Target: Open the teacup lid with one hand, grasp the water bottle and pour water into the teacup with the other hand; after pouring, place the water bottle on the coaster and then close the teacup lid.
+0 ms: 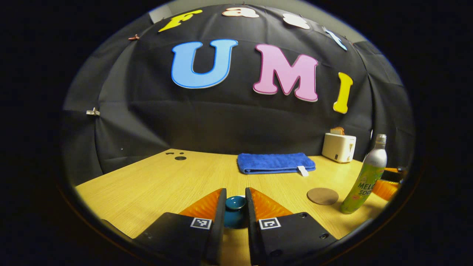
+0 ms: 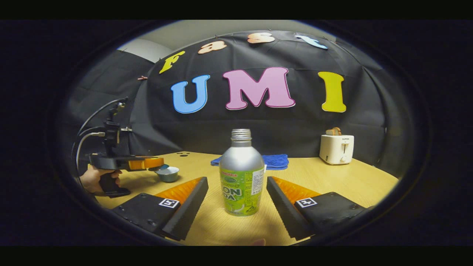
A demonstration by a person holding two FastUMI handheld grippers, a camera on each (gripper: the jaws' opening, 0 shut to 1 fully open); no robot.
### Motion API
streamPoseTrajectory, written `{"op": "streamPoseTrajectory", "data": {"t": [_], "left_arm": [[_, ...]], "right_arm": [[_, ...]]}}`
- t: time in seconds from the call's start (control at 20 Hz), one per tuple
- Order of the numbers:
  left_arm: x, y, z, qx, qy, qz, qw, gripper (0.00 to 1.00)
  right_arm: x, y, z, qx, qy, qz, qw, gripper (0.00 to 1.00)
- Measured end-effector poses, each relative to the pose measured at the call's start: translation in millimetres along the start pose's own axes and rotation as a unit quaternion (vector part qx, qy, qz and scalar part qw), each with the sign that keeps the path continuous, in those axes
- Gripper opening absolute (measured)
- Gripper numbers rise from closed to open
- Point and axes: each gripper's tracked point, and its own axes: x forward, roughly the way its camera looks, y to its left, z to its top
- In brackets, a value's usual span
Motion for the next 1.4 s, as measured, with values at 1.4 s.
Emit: {"op": "streamPoseTrajectory", "data": {"t": [1.4], "left_arm": [[-70.6,74.4,45.1,-0.11,-0.052,-0.022,0.992,0.32]], "right_arm": [[90.2,62.7,23.0,-0.471,0.053,-0.001,0.881,0.79]]}}
